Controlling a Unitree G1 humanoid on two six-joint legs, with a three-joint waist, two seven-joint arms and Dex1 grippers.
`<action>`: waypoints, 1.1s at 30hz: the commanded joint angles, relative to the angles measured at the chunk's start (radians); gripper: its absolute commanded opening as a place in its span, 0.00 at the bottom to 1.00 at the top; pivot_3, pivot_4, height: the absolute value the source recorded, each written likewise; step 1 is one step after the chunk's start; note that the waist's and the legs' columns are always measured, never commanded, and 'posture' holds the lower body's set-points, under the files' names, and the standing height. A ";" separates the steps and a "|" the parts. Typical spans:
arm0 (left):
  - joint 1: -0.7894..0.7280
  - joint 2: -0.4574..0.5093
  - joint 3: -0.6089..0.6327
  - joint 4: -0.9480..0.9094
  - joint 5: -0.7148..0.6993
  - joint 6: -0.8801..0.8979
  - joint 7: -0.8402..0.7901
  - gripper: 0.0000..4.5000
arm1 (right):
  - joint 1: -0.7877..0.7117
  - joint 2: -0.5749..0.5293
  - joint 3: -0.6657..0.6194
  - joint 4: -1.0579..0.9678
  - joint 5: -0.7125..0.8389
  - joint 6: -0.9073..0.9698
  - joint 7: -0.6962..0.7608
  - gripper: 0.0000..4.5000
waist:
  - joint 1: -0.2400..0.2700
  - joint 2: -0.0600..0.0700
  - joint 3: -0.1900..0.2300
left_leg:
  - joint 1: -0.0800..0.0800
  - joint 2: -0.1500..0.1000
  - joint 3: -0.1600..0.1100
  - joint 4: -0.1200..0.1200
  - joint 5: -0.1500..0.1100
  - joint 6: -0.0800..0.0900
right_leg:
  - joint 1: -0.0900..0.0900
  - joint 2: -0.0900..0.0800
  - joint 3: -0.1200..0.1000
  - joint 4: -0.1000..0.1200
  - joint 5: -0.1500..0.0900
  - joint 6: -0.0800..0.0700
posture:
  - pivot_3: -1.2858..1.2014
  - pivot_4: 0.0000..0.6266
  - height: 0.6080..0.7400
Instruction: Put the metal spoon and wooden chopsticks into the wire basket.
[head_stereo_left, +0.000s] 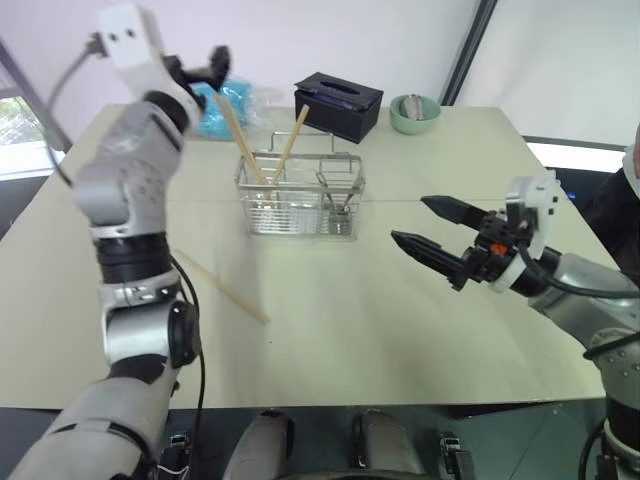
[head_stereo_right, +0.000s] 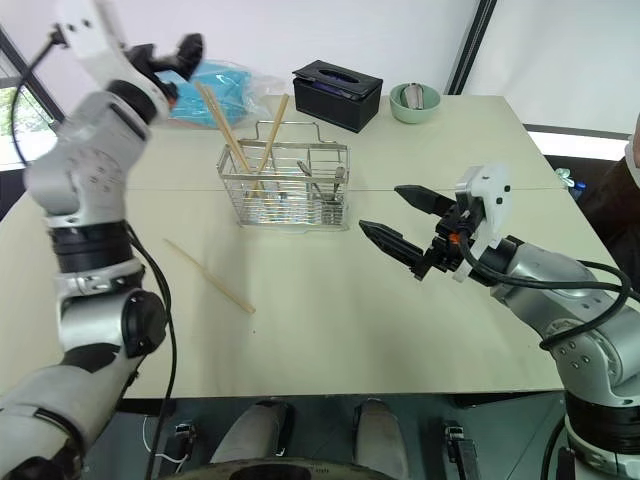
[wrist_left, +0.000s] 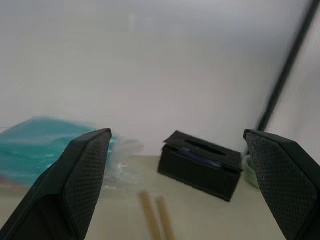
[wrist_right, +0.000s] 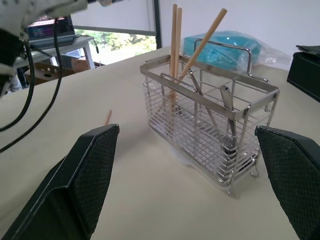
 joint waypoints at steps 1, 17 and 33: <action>-0.034 0.001 0.136 -0.056 -0.033 0.219 0.176 0.99 | -0.026 0.000 0.007 0.006 -0.012 -0.021 0.028 1.00 | 0.000 0.000 0.000 | 0.000 0.000 0.000 0.000 0.000 0.000 | 0.000 0.000 0.000 0.000 0.000 0.000 | 0.52 0.24 0.36; -0.013 -0.324 0.608 -0.225 0.294 0.818 0.595 0.99 | -0.071 0.029 0.081 0.037 -0.062 -0.030 0.093 1.00 | 0.002 -0.002 0.000 | 0.000 -0.001 0.000 0.000 0.001 -0.004 | 0.000 0.000 -0.001 0.001 0.000 0.000 | 0.52 0.24 0.36; 0.020 -0.304 0.509 0.092 0.372 0.723 0.475 0.87 | 0.016 0.055 0.052 -0.073 -0.028 -0.008 0.000 1.00 | 0.009 0.001 -0.002 | 0.000 -0.001 0.000 0.000 0.001 -0.004 | 0.000 -0.001 -0.001 0.001 0.000 0.000 | 0.52 0.24 0.36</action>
